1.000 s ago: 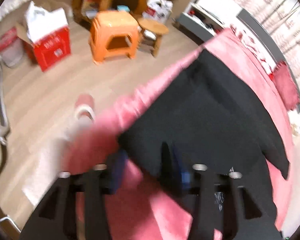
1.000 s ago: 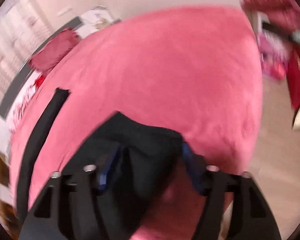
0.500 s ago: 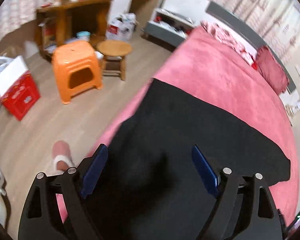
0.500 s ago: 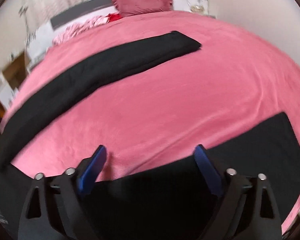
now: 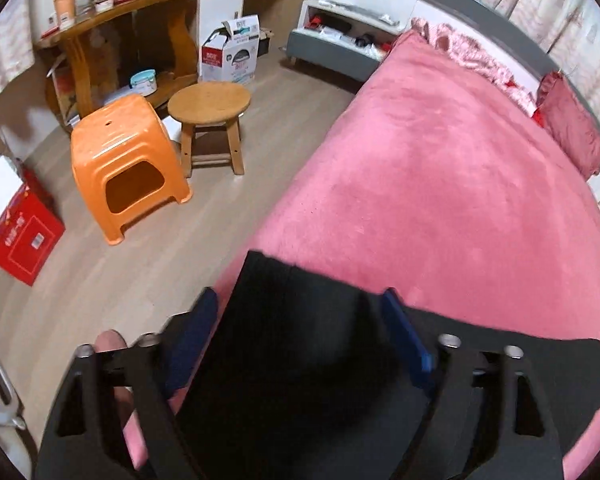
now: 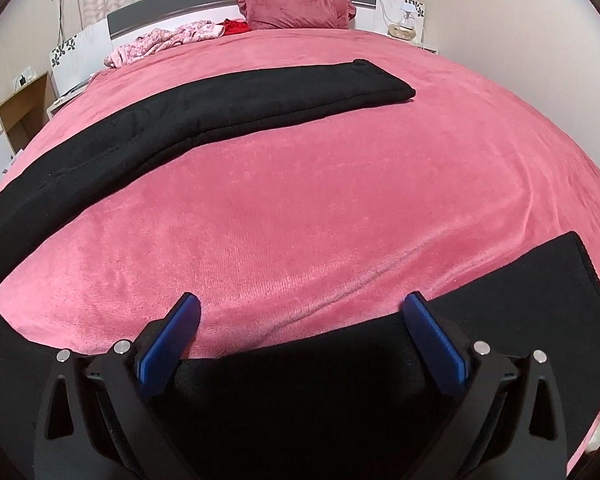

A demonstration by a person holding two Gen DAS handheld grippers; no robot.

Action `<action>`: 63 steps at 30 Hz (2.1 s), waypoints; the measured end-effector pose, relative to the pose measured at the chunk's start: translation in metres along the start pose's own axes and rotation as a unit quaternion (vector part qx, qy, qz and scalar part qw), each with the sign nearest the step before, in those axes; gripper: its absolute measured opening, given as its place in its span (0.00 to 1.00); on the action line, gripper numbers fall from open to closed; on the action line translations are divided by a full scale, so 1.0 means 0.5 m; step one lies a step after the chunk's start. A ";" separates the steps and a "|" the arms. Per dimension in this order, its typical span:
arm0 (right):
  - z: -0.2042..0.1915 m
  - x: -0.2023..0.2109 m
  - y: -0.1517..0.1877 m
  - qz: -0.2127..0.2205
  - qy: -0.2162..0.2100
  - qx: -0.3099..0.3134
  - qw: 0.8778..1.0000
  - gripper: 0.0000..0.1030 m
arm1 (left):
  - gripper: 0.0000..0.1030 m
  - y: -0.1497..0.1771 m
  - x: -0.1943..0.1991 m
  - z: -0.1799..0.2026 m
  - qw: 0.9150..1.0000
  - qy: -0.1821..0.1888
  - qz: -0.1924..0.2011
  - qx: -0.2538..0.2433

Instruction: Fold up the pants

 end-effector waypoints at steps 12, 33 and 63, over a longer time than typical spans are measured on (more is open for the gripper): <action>-0.015 0.000 0.005 0.002 0.003 0.000 1.000 0.98 | 0.12 0.014 -0.017 0.032 0.996 -0.042 0.026 -0.076; -0.017 0.002 0.004 -0.007 0.006 0.001 1.000 0.98 | 0.11 0.383 0.341 -0.016 0.975 0.180 0.114 0.058; -0.328 -0.132 -0.321 -0.212 -0.190 -0.178 0.942 0.06 | 0.11 0.436 0.369 -0.024 0.977 0.171 0.125 -0.013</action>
Point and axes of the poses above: each gripper's, at about its wrist camera, not at the fingertips, and x roughly against the way its jaws point, z to its right, y to its underside, the point moved 1 cm from there along -x, roughly the way its jaws point, and after that the axes turned 11 degrees about -x, right-handed, at the moved point
